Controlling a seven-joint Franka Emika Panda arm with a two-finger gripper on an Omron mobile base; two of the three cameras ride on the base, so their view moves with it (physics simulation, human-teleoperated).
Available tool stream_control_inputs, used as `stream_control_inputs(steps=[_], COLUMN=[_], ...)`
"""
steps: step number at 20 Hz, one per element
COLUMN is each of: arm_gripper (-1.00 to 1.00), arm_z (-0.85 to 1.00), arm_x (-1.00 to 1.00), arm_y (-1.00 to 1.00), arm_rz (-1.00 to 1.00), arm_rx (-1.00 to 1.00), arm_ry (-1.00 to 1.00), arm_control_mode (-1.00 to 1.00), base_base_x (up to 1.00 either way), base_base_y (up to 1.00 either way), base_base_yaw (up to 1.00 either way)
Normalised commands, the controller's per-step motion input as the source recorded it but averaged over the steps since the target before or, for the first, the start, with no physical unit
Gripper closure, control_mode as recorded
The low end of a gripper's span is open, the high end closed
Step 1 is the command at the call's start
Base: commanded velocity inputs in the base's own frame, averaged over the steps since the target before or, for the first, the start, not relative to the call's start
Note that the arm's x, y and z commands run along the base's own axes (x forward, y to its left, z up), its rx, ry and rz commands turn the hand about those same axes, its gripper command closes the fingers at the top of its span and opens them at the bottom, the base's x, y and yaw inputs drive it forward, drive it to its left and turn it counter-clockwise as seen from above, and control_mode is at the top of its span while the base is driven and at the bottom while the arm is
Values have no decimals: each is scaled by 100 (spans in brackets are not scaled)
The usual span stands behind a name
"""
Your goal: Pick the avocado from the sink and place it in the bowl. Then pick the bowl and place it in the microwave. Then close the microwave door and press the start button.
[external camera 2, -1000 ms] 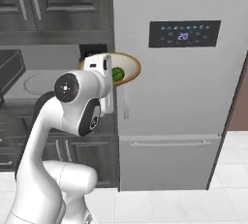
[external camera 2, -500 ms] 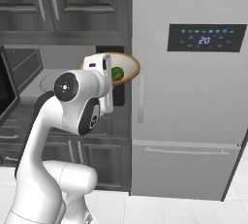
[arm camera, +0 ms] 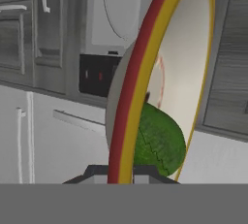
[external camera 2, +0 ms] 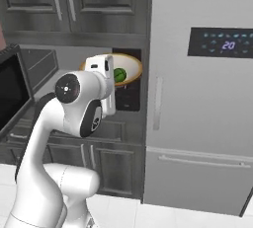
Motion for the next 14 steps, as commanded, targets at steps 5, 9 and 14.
stream_control_inputs(steps=[5, 9, 14], arm_gripper=[100, 100, 100], arm_z=[0, 0, 0], arm_x=[0, 0, 0], arm_y=[0, 0, 0], arm_rz=[0, 0, 0], arm_rx=[0, 0, 0], arm_ry=[0, 0, 0], arm_control_mode=[100, 100, 100], base_base_x=[0, 0, 0], base_base_y=[0, -1, -12], base_base_yaw=[29, 28, 17])
